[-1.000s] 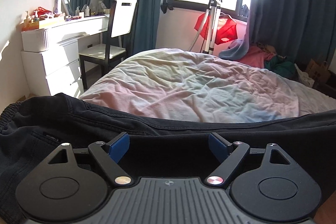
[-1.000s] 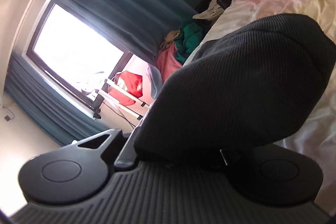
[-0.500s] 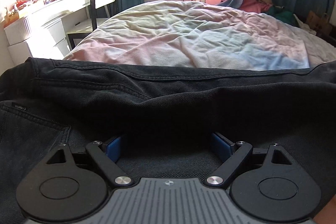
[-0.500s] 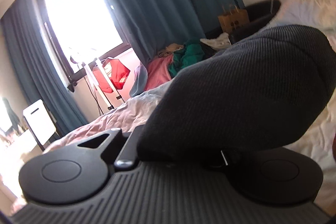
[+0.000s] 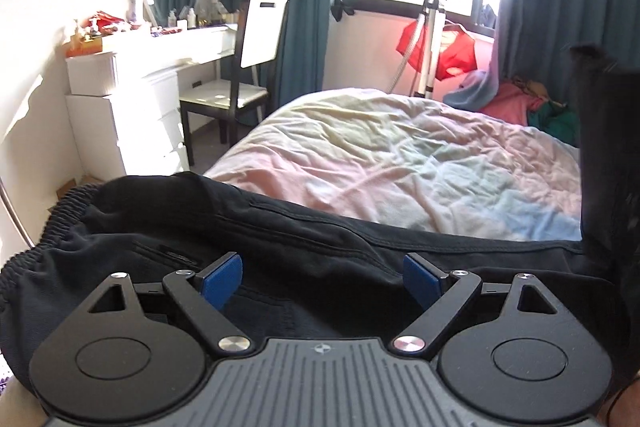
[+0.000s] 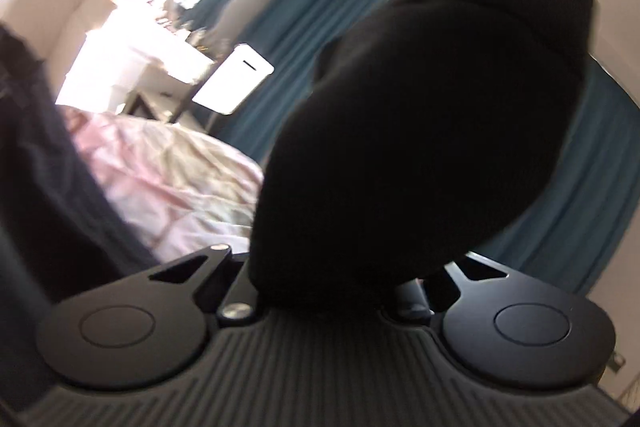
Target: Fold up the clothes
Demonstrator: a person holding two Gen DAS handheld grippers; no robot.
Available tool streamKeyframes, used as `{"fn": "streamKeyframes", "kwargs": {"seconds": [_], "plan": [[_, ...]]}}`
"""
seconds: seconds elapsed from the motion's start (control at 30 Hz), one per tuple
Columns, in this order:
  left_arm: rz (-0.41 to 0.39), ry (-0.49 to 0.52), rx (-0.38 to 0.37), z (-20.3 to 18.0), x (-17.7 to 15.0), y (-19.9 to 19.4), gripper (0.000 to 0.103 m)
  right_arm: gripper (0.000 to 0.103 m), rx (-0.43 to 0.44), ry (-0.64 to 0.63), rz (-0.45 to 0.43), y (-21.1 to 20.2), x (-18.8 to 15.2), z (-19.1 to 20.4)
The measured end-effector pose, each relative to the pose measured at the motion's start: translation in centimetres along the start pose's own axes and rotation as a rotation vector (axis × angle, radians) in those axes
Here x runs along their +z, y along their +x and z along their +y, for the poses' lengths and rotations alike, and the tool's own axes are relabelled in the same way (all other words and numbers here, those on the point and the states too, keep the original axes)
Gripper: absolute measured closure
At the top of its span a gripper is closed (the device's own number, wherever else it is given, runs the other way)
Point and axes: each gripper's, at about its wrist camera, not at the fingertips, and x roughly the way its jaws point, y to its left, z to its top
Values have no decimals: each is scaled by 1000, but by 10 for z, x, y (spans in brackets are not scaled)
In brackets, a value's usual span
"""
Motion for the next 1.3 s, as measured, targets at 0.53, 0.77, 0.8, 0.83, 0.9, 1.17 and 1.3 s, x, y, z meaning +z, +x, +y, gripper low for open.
{"fn": "streamKeyframes", "kwargs": {"seconds": [0.53, 0.77, 0.8, 0.83, 0.9, 1.17, 1.3], "plan": [[-37, -113, -78, 27, -1, -9, 14, 84, 203, -83, 32, -6, -1, 99], [-56, -122, -165, 17, -6, -8, 14, 70, 255, -55, 111, -6, -6, 86], [-63, -119, -176, 15, -6, -9, 13, 63, 284, -33, 133, -8, -4, 77], [-68, -114, -187, 12, -7, -10, 13, 60, 306, -15, 144, -13, -3, 67], [-67, -91, -200, 5, -9, -11, 12, 36, 348, 24, 162, -26, -1, 46], [6, 33, -174, -26, -29, -12, 12, 14, 531, 328, 159, -78, -9, -51], [65, 88, -131, -39, -45, -1, 12, 14, 432, 550, 161, -74, -9, -91]]}}
